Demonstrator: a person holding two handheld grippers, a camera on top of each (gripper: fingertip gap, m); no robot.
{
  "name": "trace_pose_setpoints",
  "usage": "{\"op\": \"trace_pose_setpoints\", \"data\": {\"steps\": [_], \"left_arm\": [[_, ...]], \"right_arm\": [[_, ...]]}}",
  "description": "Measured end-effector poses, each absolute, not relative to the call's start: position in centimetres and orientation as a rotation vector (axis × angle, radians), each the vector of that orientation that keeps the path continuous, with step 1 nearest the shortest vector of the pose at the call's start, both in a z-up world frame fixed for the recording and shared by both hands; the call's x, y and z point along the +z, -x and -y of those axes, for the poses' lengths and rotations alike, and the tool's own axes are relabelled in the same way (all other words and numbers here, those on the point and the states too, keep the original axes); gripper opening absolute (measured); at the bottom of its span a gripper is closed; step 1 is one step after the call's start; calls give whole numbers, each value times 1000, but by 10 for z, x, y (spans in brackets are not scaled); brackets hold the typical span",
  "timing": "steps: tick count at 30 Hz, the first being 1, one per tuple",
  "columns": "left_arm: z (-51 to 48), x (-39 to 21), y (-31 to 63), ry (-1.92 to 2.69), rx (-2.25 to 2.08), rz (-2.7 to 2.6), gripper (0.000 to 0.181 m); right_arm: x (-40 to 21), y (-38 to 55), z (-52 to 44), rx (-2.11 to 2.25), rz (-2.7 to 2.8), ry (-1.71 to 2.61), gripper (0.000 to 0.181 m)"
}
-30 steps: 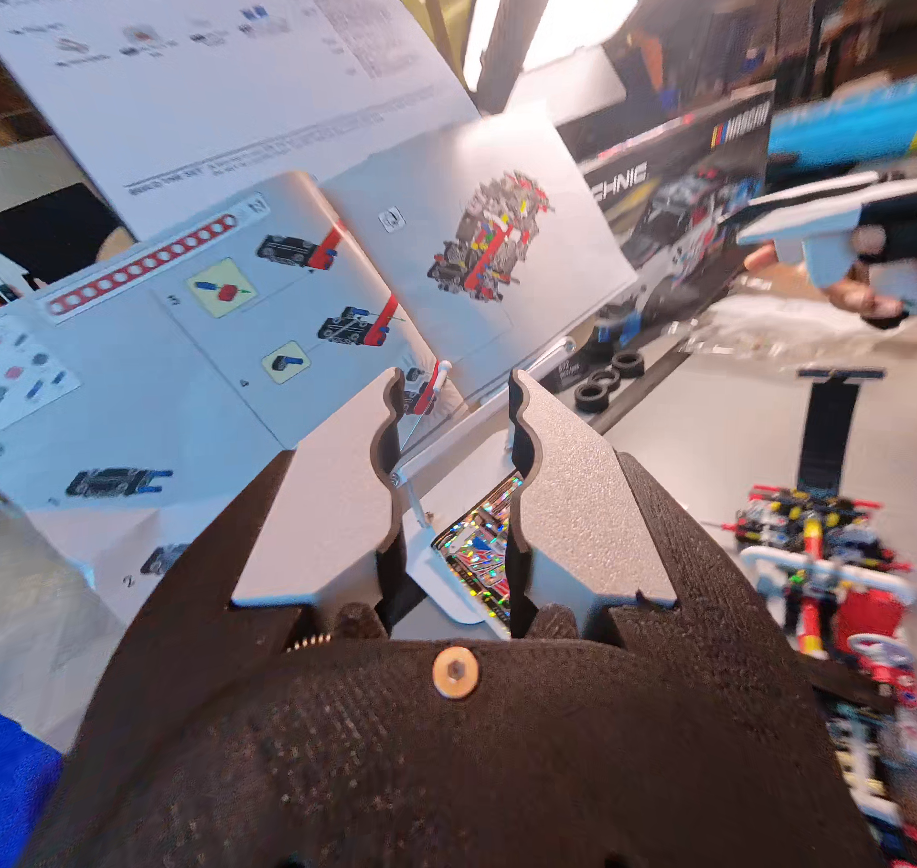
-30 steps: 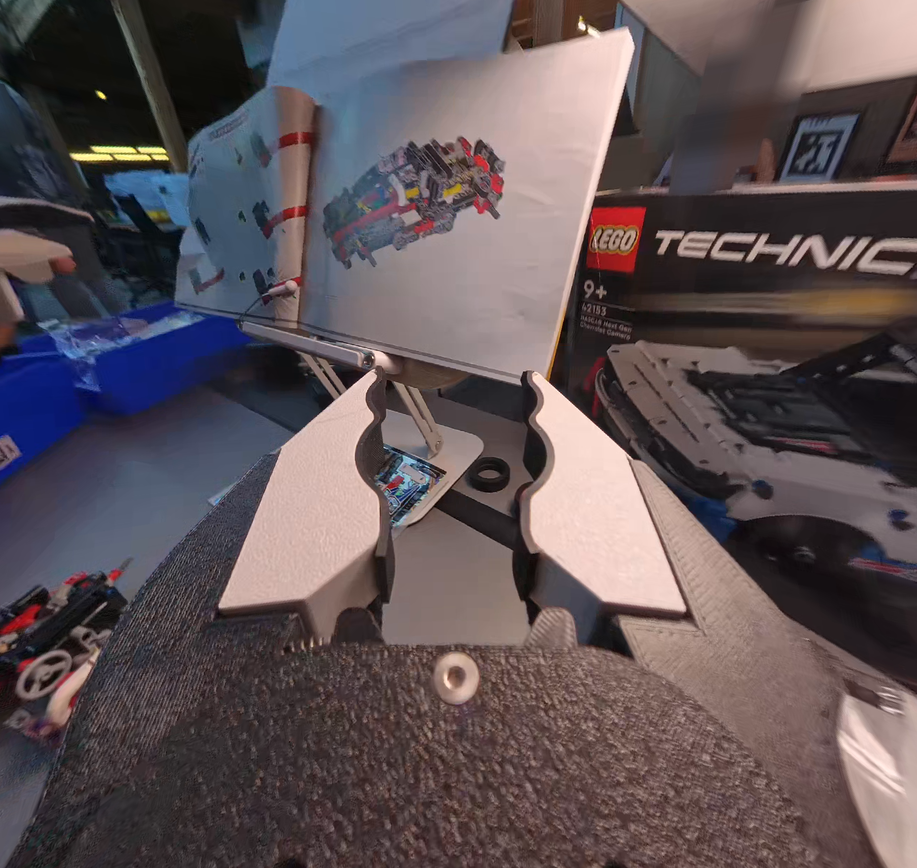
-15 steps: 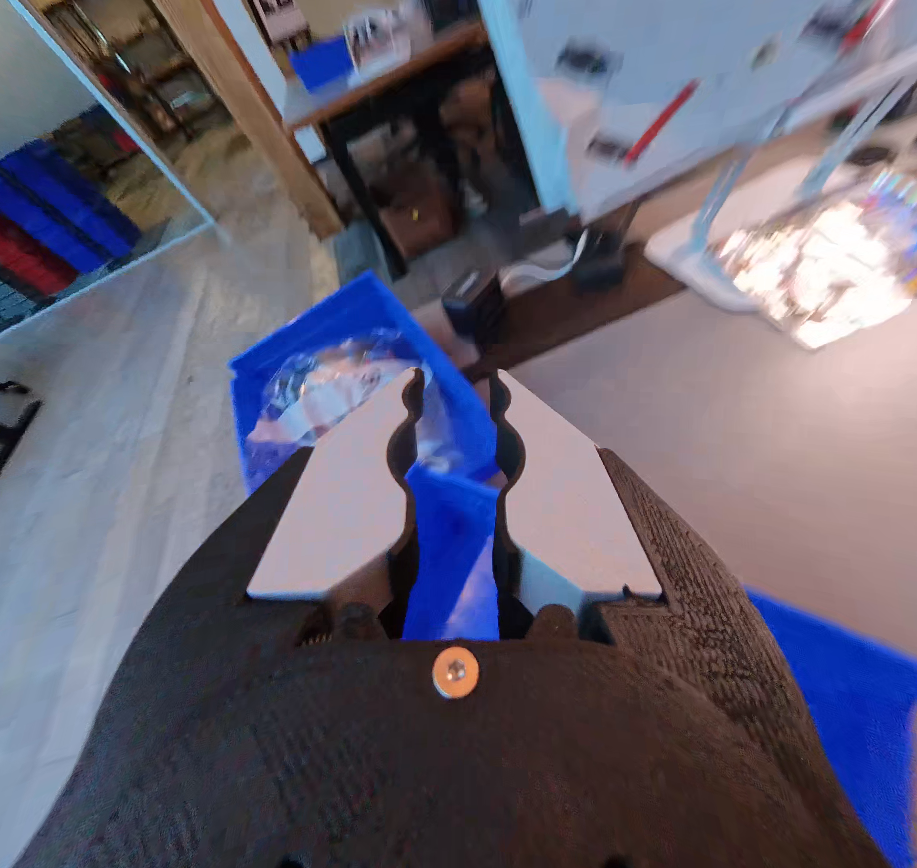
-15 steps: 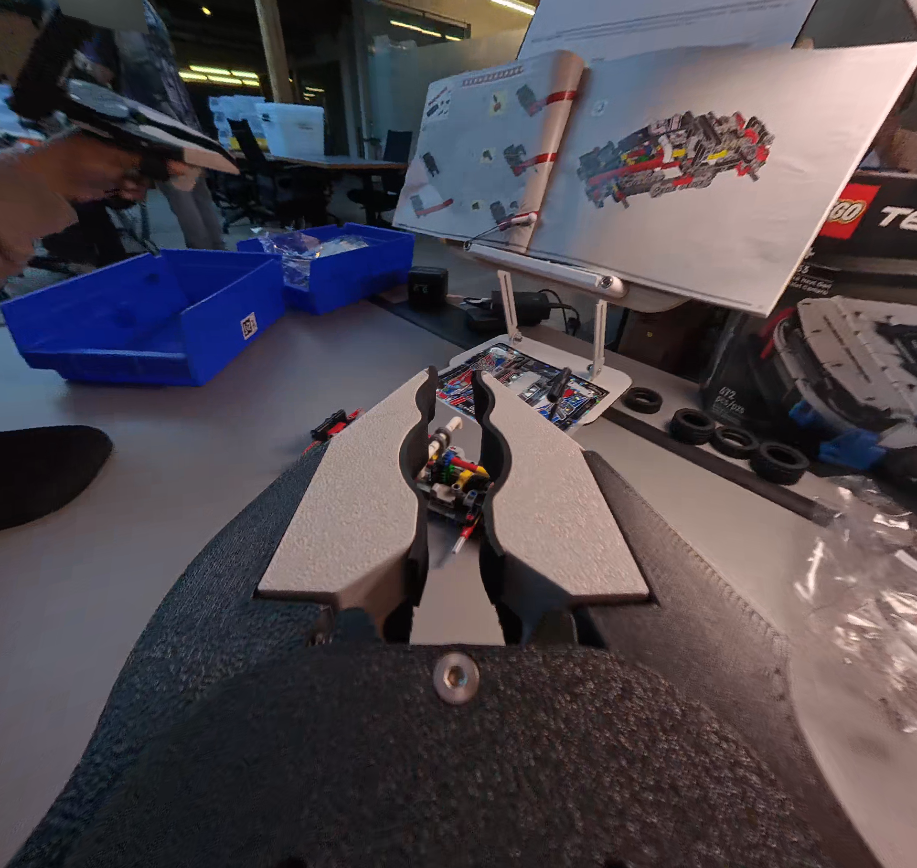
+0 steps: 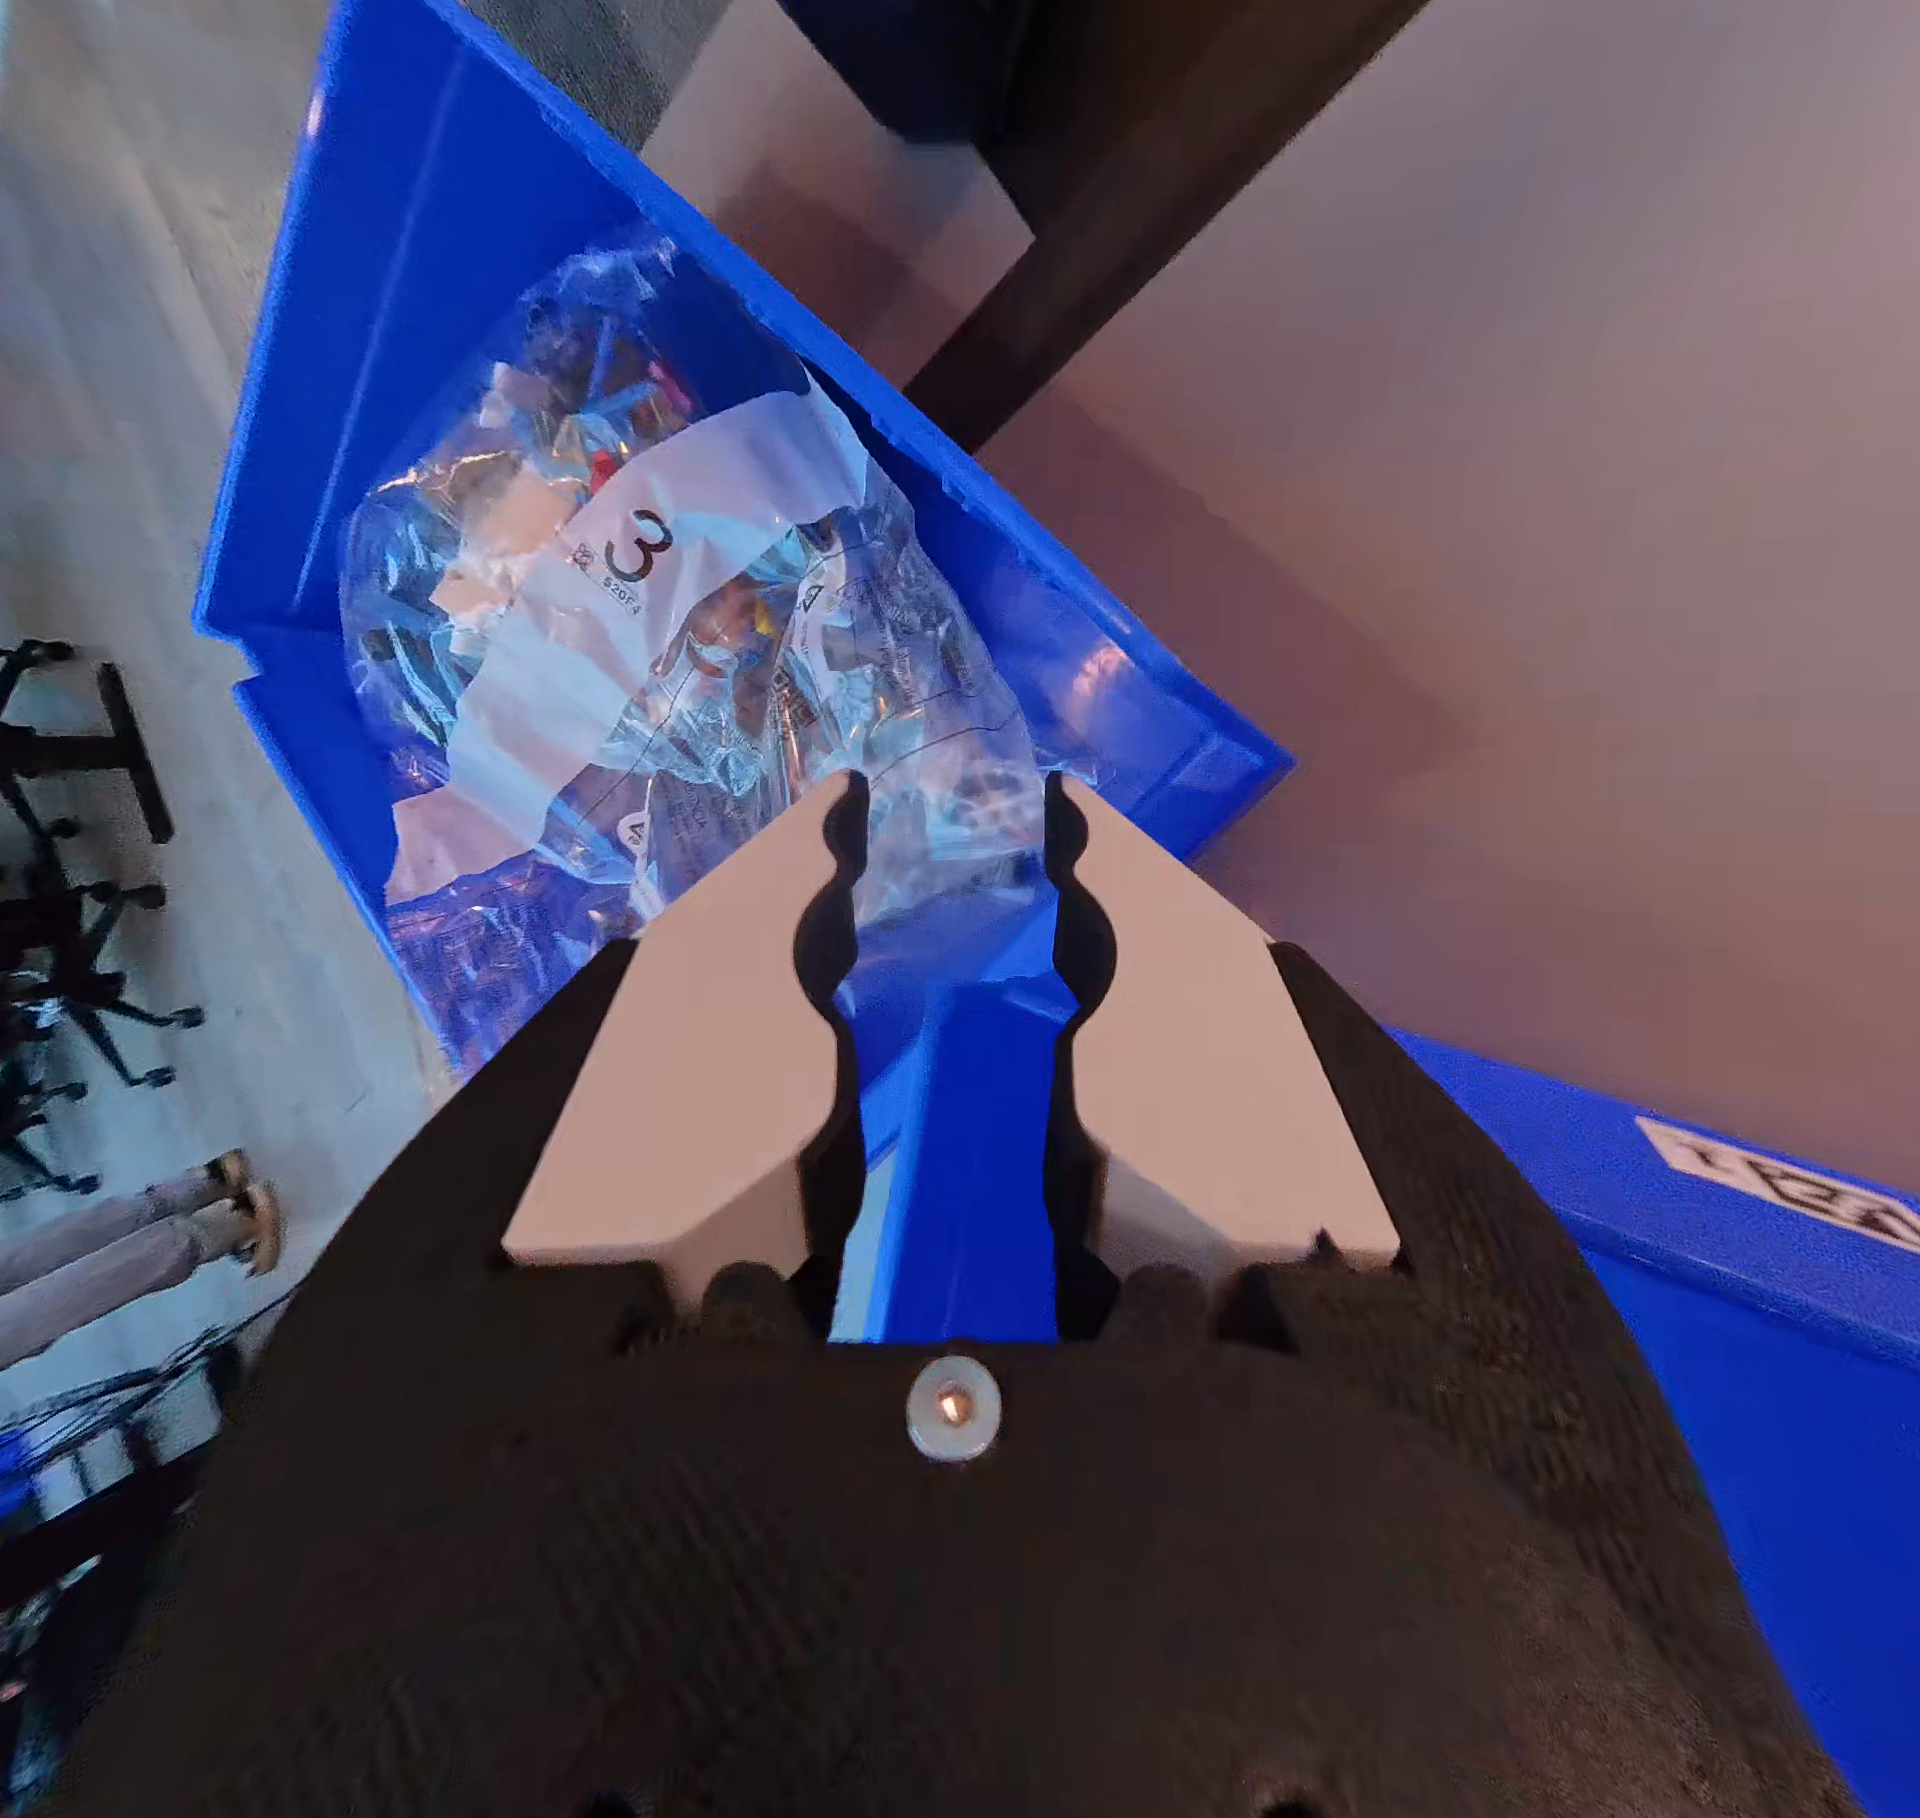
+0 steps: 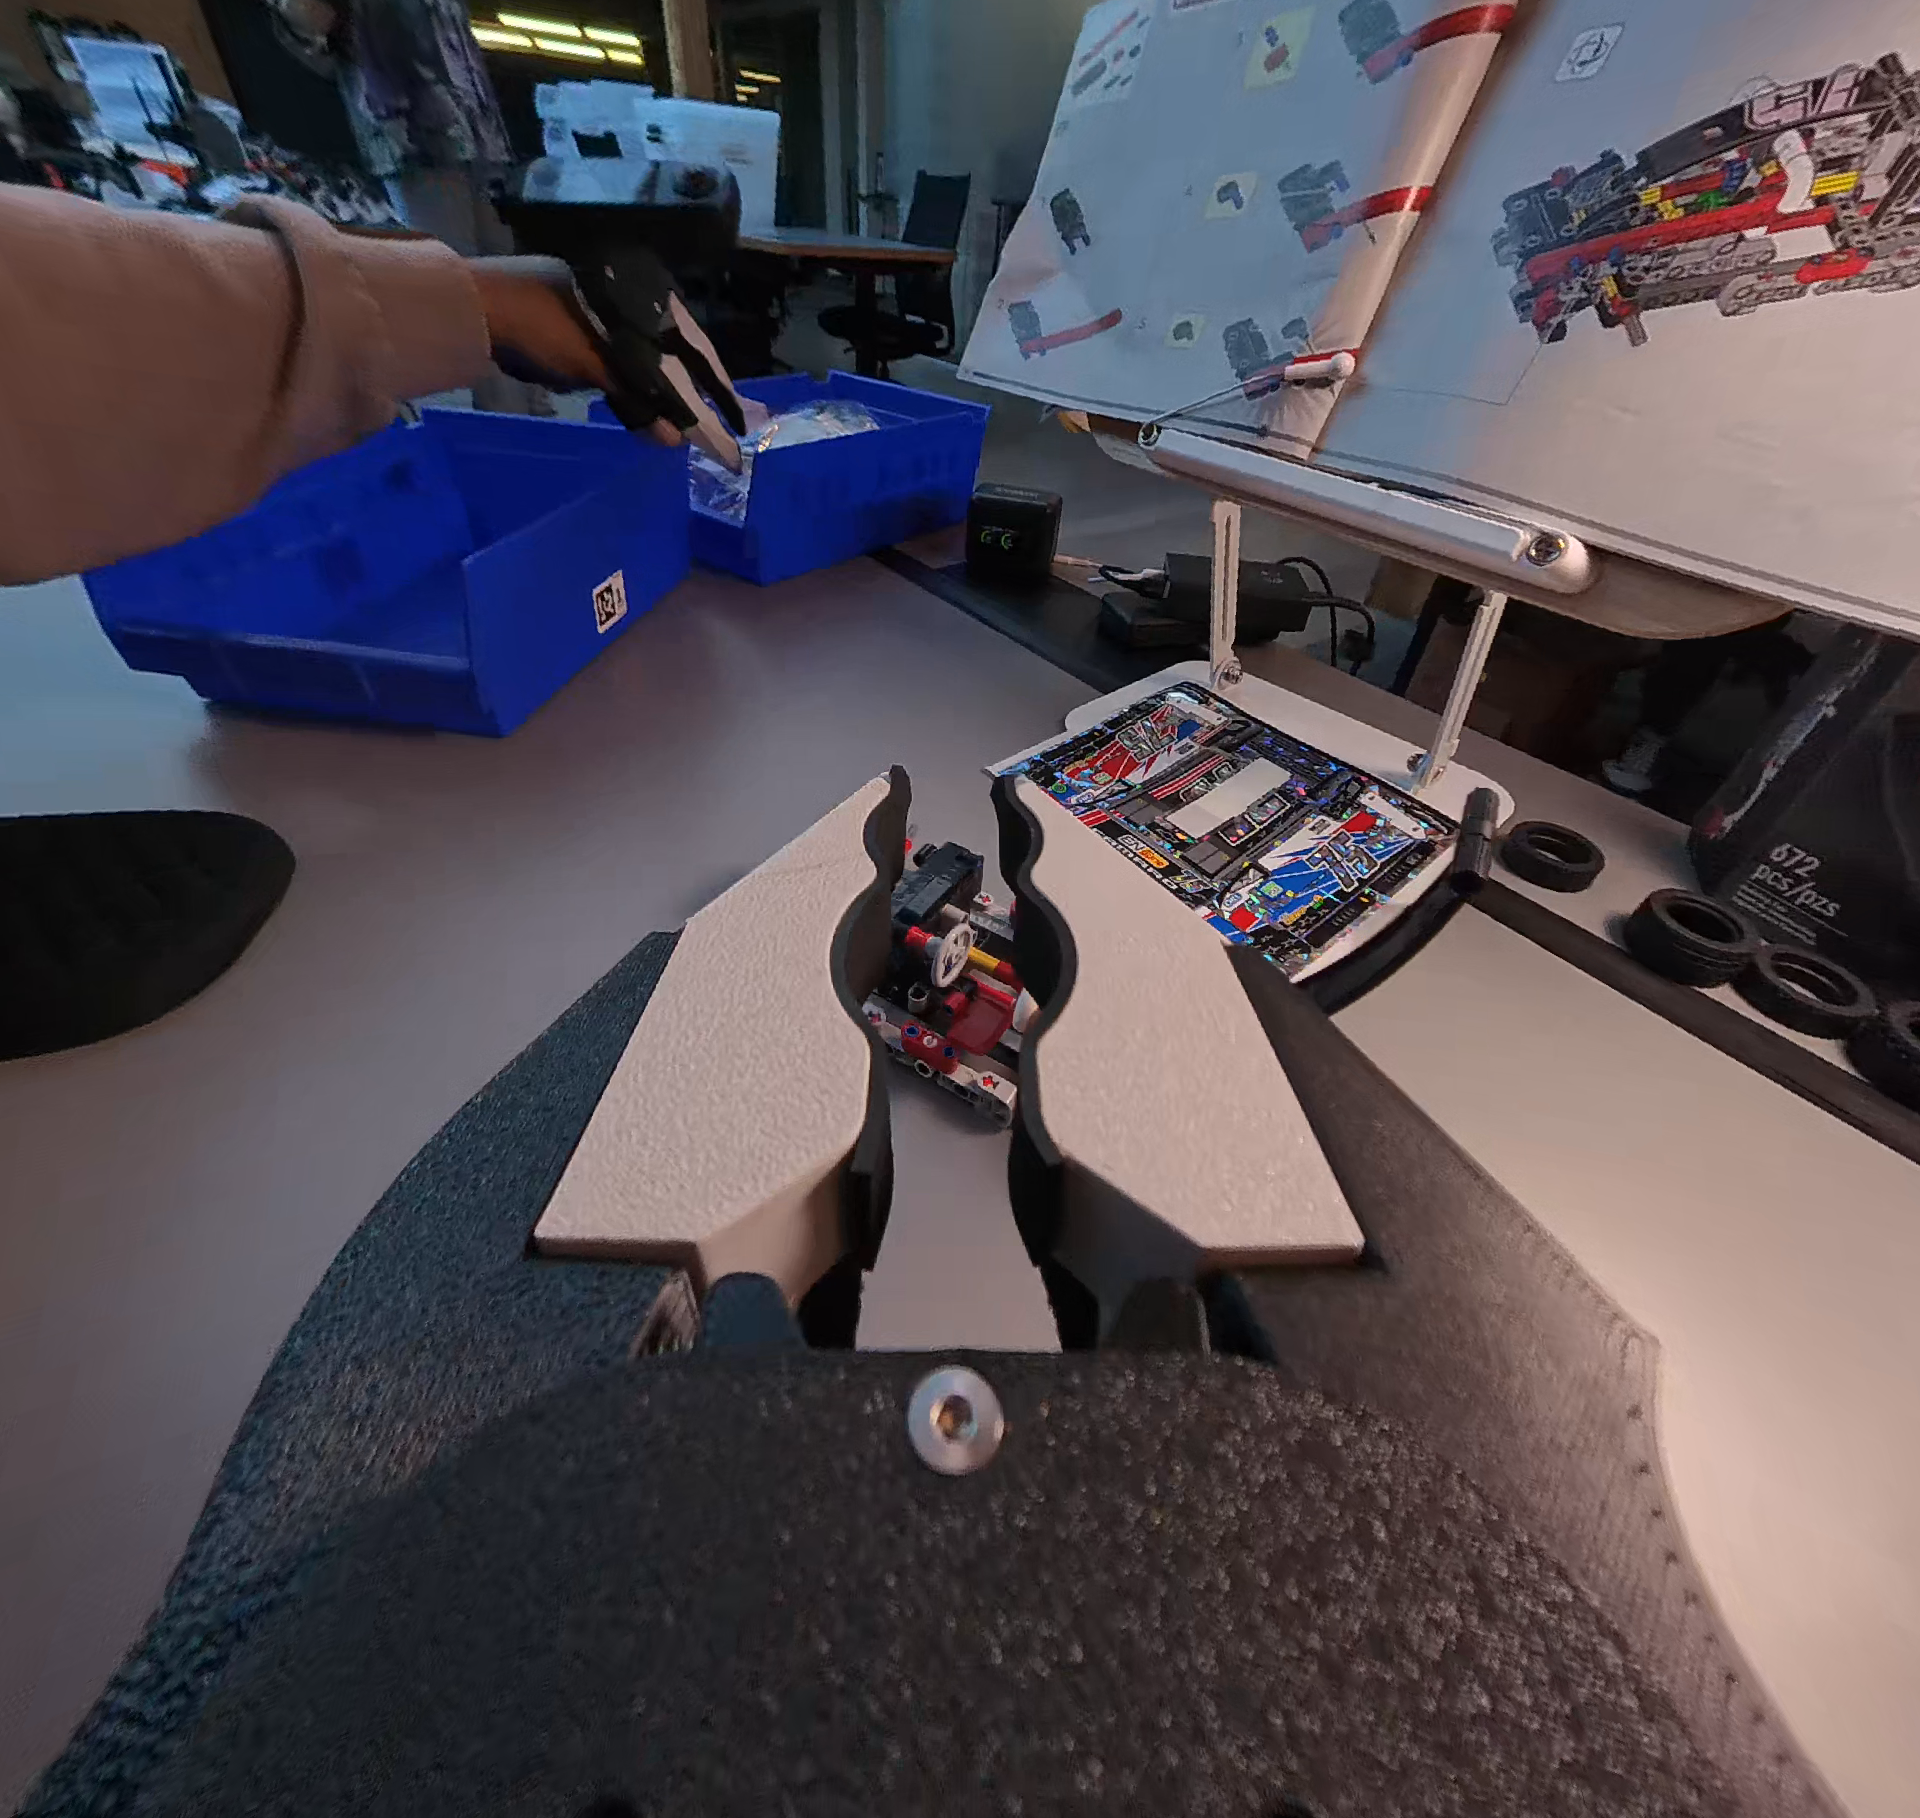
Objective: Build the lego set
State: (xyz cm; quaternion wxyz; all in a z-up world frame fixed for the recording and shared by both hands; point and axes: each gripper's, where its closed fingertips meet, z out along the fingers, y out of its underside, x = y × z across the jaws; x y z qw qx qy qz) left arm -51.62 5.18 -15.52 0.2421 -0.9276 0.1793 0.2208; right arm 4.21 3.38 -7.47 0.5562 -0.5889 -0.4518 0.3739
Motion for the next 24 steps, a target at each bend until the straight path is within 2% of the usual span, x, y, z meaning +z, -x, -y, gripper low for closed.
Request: {"op": "trace_pose_setpoints", "data": {"steps": [4,7,9,11,13,24], "left_arm": [[-54,-159,521,2589,666,-588,39],[-55,-161,522,2627,684,-653,34],[-52,-168,521,2674,675,-713,23],[-52,-170,519,2691,679,-773,3],[-57,-163,519,2674,717,-790,0],[-77,-54,545,2464,1140,-807,0]], "right_arm": [[-76,-32,-34,907,1062,1385,14],[-80,-30,-33,904,1069,1389,13],[-83,-31,-33,897,1072,1393,13],[-85,-35,-34,892,1069,1400,12],[-86,-40,-36,898,1051,1405,11],[-93,-48,-43,935,1006,1444,10]]}}
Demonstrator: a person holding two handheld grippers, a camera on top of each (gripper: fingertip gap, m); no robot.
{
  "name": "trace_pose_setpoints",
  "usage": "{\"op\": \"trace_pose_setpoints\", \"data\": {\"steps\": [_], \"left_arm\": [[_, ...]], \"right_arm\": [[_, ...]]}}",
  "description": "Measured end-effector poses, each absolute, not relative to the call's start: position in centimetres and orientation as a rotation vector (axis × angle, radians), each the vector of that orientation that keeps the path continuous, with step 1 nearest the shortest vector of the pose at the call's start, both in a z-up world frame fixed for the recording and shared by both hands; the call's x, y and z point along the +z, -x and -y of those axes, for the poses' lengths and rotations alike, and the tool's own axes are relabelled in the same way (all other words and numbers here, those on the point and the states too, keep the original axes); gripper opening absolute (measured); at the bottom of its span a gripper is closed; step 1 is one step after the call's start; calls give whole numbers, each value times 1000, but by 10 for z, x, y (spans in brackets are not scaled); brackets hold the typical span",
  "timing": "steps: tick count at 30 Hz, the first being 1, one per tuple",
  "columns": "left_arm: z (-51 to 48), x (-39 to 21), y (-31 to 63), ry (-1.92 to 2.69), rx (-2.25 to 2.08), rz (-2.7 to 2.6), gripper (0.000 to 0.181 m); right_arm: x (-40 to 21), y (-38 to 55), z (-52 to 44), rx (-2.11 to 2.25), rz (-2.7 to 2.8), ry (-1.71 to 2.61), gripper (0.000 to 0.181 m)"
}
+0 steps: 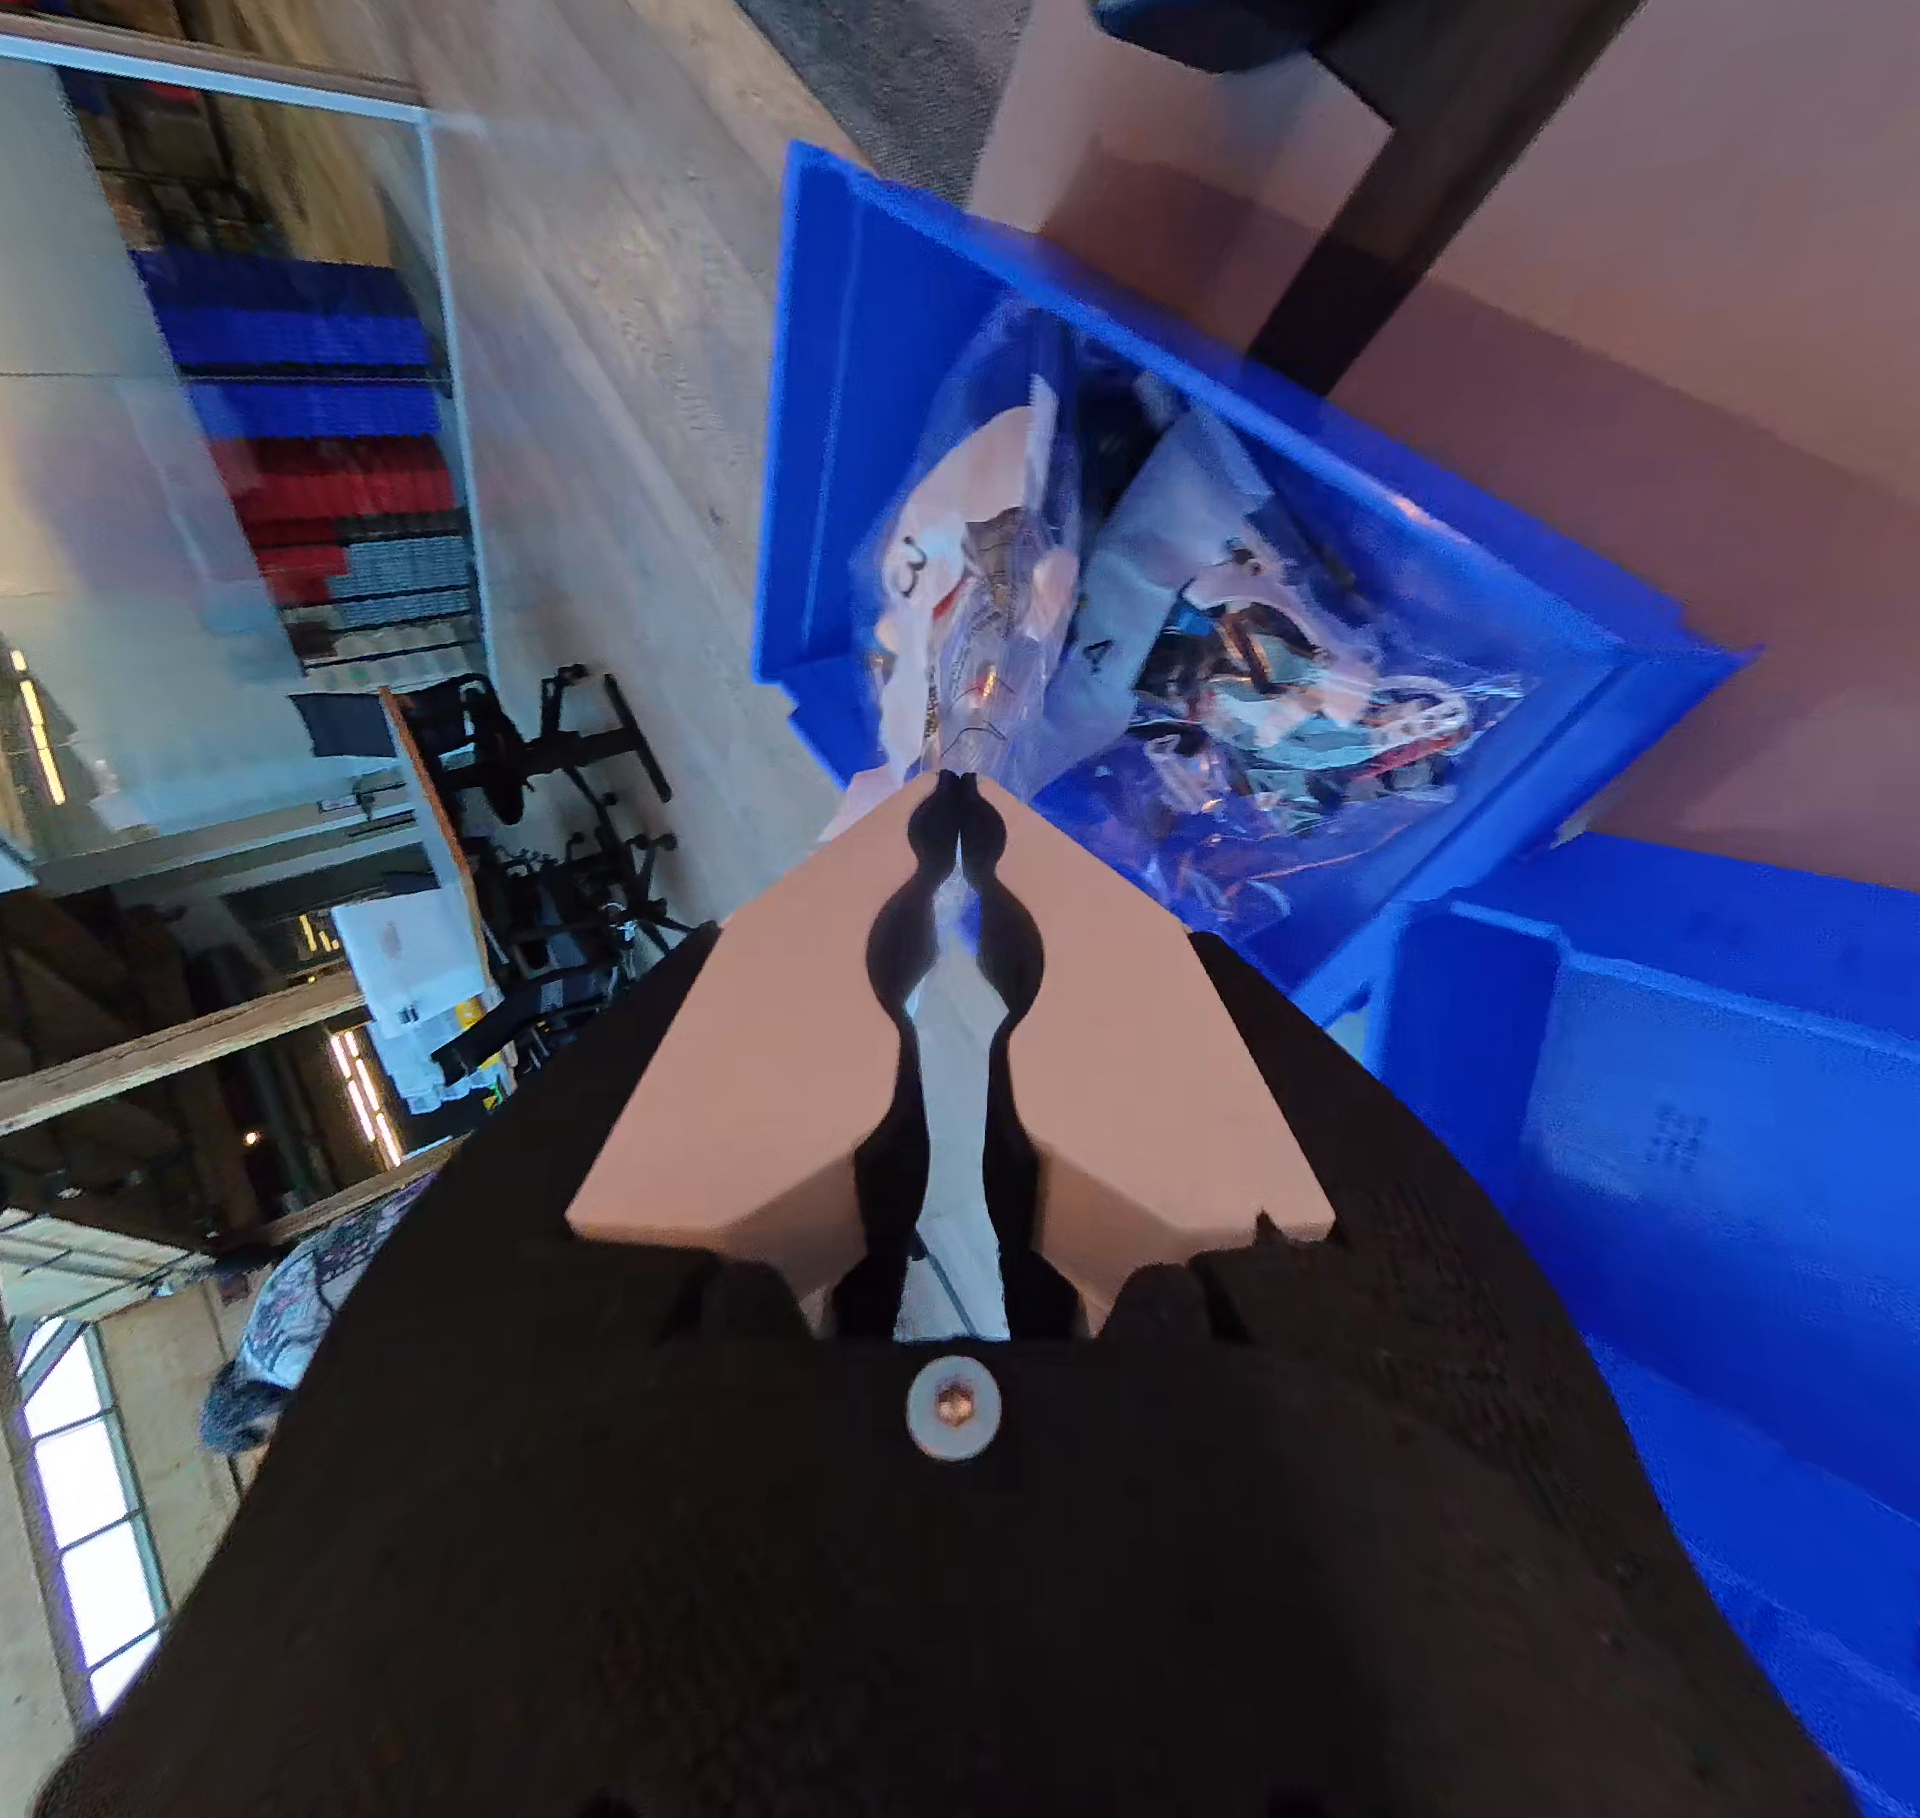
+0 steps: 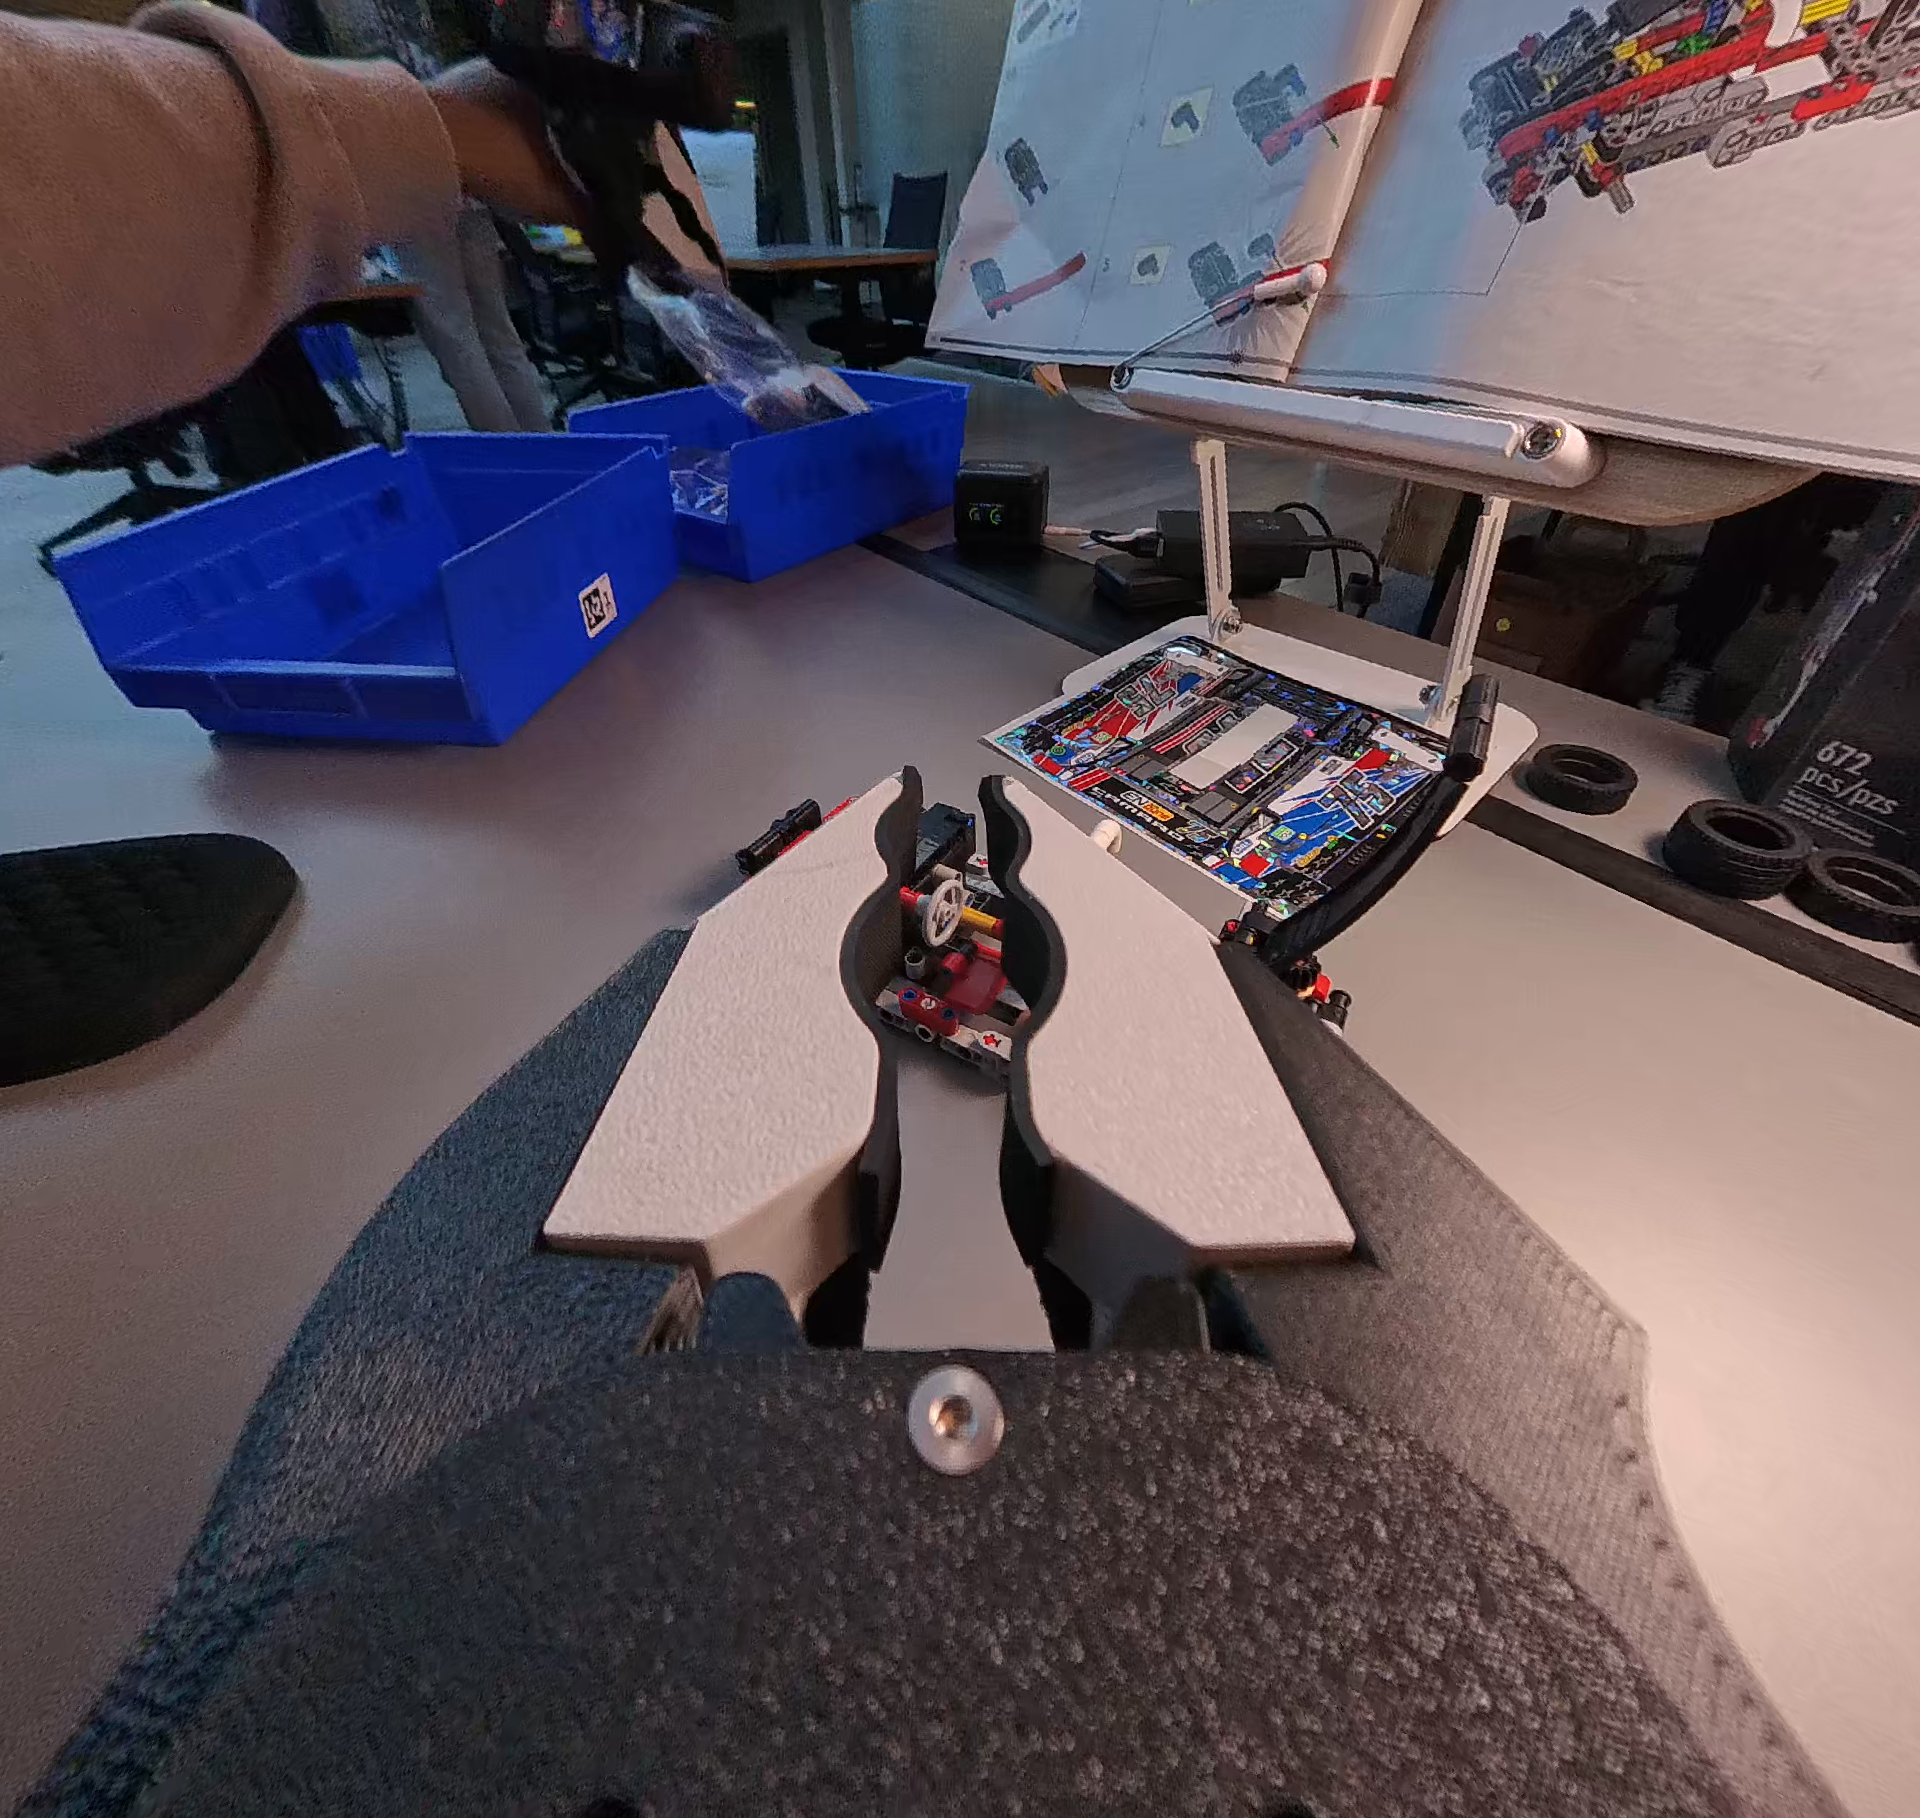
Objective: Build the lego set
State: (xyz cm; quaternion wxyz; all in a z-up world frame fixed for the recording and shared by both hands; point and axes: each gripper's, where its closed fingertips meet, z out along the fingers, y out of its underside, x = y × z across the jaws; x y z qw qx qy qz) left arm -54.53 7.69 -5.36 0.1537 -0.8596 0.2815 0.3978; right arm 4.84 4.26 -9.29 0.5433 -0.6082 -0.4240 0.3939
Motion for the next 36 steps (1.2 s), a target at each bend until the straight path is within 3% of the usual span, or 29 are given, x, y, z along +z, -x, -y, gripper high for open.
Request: {"op": "trace_pose_setpoints", "data": {"steps": [10,16,20,27,31,32,33,34,36], "left_arm": [[-59,121,556,2255,1203,-601,0],[-26,225,481,2053,1084,-642,0],[0,262,403,1921,967,-767,0],[21,251,268,1817,742,-931,0],[26,208,188,1840,518,-996,0],[28,193,170,1848,450,-1016,0],[31,179,154,1855,392,-1040,0],[34,165,142,1860,348,-1062,0],[40,141,128,1857,298,-1101,0]], "right_arm": [[-83,-38,-47,971,1031,1427,10],[-56,-25,-32,991,1117,1346,10],[-12,-6,-15,955,1190,1212,13],[70,40,5,1009,1137,1088,38],[50,75,23,1058,1198,1139,78],[32,82,32,1069,1252,1174,80],[12,84,39,1044,1314,1190,68],[-7,81,49,1016,1391,1181,41],[-27,60,57,978,1449,1160,30]]}}
